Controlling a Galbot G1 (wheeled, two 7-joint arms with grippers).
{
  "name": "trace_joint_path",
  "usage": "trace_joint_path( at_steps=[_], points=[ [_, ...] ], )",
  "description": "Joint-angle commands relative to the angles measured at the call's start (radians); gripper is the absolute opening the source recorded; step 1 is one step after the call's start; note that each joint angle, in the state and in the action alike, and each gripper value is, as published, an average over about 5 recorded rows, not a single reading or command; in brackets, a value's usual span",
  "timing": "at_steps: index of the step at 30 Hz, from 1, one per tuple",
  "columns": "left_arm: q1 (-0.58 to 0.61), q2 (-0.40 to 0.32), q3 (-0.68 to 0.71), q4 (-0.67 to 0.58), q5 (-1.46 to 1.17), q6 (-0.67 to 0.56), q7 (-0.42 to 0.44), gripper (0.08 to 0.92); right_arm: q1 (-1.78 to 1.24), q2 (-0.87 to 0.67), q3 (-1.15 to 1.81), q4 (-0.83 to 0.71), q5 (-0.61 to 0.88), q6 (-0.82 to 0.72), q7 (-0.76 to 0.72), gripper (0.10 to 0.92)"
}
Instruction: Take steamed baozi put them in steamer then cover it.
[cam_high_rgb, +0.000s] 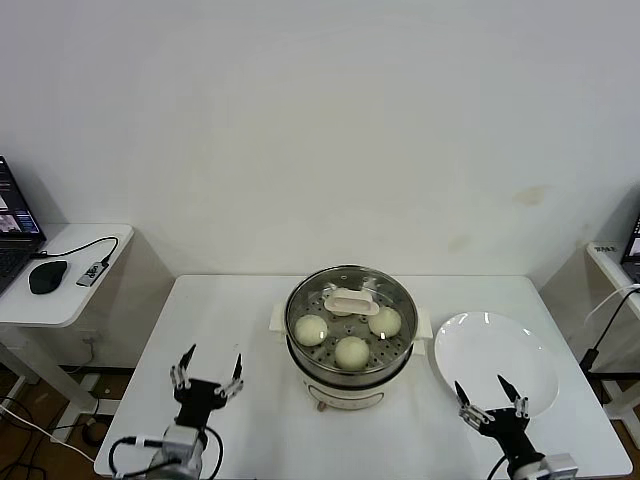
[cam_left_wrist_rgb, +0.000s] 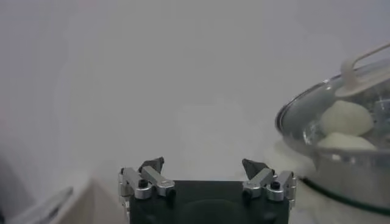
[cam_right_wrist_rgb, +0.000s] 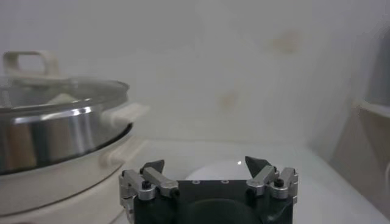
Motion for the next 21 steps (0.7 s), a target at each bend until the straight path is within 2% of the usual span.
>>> trace_joint_path(
  at_steps=[1,5,21],
  points=[
    [0.188,-0.008,-0.046,-0.028,-0.095,-0.025,0.012,0.823,-0.050,-0.015,-0.002,0.078,0.058,-0.093,-0.005,0.823],
    [0.182,-0.008,-0.046,-0.021,-0.084,0.013,0.014,0.823,-0.052,-0.014,0.003,0.096,0.021,-0.119,-0.005,0.823],
    [0.176,-0.013,-0.045,-0.016,-0.087,0.007,0.031,0.823,-0.041,0.005,0.001,0.066,-0.005,-0.101,0.004,0.823]
  ],
)
